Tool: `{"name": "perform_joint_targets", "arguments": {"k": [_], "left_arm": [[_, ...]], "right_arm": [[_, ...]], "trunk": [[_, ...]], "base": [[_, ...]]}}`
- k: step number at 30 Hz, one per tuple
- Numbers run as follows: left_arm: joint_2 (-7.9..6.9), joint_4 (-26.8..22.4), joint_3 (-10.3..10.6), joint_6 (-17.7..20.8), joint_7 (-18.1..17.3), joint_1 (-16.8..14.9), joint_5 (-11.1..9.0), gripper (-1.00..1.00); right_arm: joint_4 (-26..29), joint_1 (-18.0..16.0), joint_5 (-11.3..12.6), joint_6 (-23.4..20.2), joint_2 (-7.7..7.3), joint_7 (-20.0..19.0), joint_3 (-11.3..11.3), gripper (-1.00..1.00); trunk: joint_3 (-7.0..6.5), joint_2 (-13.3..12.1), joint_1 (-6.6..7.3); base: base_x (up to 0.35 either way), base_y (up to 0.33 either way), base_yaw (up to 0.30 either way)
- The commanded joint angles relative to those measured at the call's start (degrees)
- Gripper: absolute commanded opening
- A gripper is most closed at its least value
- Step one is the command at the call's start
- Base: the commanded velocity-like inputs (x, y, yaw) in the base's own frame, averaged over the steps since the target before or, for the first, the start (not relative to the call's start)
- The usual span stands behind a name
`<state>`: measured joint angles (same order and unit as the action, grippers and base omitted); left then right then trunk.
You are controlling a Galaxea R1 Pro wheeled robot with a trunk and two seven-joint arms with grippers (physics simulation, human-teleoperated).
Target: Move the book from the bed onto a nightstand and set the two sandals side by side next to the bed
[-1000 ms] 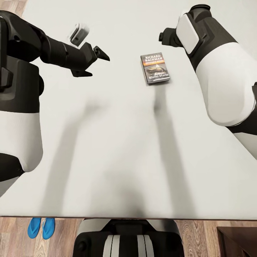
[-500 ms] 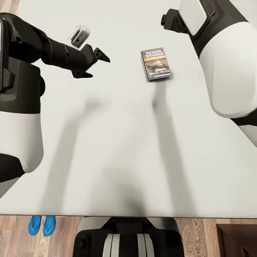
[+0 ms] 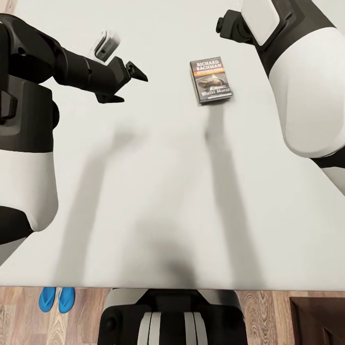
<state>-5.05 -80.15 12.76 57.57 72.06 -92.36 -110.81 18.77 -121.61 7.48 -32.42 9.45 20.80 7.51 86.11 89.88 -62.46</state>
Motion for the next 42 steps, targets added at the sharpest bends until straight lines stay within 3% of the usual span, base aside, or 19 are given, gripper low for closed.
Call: {"name": "perform_joint_targets", "arguments": {"k": [1,20,28,42], "left_arm": [[-0.05,-0.1,0.0,0.3,0.6,-0.1,-0.5,1.00],[-0.14,-0.4,0.1,0.3,0.6,0.0,-0.6,1.00],[-0.18,-0.4,0.1,0.3,0.7,0.0,-0.6,1.00],[-0.25,-0.4,0.1,0.4,0.7,0.1,-0.7,1.00]], "right_arm": [[0.1,0.0,0.6,-0.1,0.01,0.4,0.1,1.00],[-0.1,0.3,0.6,-0.1,-0.13,-0.6,-0.1,1.00],[-0.3,0.4,0.3,-0.1,-0.21,-5.8,-0.5,1.00],[-2.0,0.5,0.0,0.0,-0.34,-7.7,-0.6,1.00]], "trunk": [[0.11,0.0,0.00],[1.80,0.0,0.00],[2.52,0.0,0.00],[3.76,0.0,0.00]], "base": [[0.000,0.000,0.000],[0.000,0.000,0.000],[0.000,0.000,0.000],[0.000,0.000,0.000]]}}
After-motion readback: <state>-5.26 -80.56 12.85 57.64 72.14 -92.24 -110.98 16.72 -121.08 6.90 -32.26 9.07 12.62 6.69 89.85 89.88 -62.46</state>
